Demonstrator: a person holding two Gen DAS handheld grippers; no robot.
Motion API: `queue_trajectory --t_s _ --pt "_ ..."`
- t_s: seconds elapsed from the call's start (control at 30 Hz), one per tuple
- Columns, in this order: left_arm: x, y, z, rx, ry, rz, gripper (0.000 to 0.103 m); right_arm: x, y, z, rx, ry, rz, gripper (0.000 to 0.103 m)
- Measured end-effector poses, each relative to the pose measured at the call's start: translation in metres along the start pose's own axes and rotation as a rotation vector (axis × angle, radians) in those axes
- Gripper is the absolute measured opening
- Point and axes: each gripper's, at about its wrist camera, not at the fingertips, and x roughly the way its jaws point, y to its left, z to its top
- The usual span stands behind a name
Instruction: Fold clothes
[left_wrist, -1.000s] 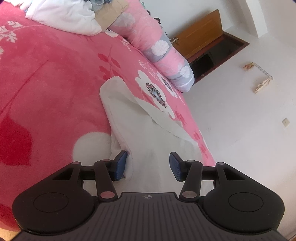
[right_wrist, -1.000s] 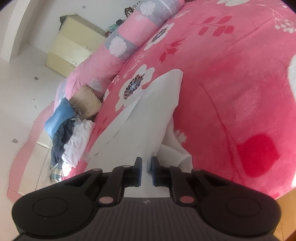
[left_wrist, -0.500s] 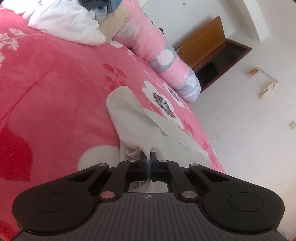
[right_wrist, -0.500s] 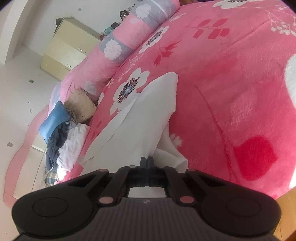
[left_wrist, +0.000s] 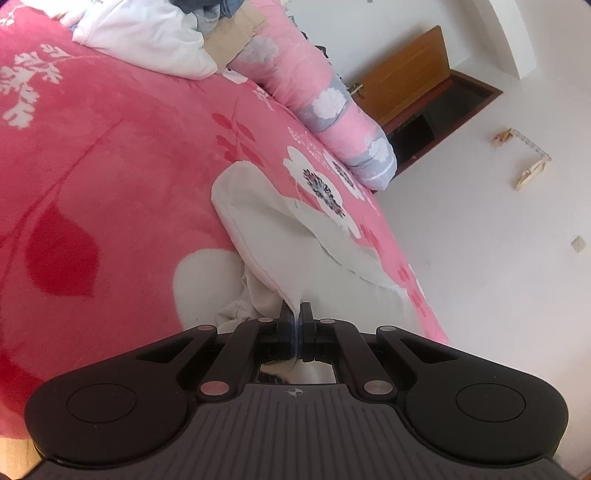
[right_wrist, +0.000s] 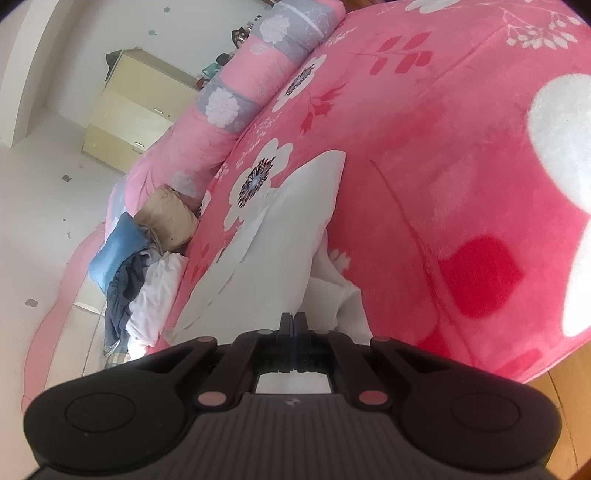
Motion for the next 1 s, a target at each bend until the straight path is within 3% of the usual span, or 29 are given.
queue_trajectory --t_s 0.67,0.73,0.8,0.83,0.87,0.93,1.0 --pt "-0.007 -0.006 0.001 0.117 0.079 0.008 0.000 -0.015 -0.010 -0.023 0.037 0.034 -0.018 0.000" --pt "-0.001 -0.004 0.005 0.115 0.096 0.013 0.004 -0.014 -0.009 -0.021 0.029 0.032 -0.043 0.002" --pt "0.000 -0.003 0.009 0.117 0.104 0.030 0.021 -0.018 -0.003 -0.017 -0.003 0.022 -0.073 0.003" --pt "-0.002 -0.004 0.013 0.133 0.101 0.048 0.030 -0.022 0.002 -0.015 -0.024 0.012 -0.087 0.004" --pt "-0.004 -0.006 0.018 0.151 0.097 0.068 0.031 -0.027 0.007 -0.012 -0.046 0.002 -0.100 0.005" --pt "-0.012 -0.010 0.028 0.202 0.055 0.089 0.032 -0.035 0.016 -0.007 -0.090 -0.017 -0.127 0.026" --pt "-0.013 -0.019 0.039 0.262 0.027 0.087 0.034 -0.043 0.025 -0.001 -0.134 -0.037 -0.154 0.032"
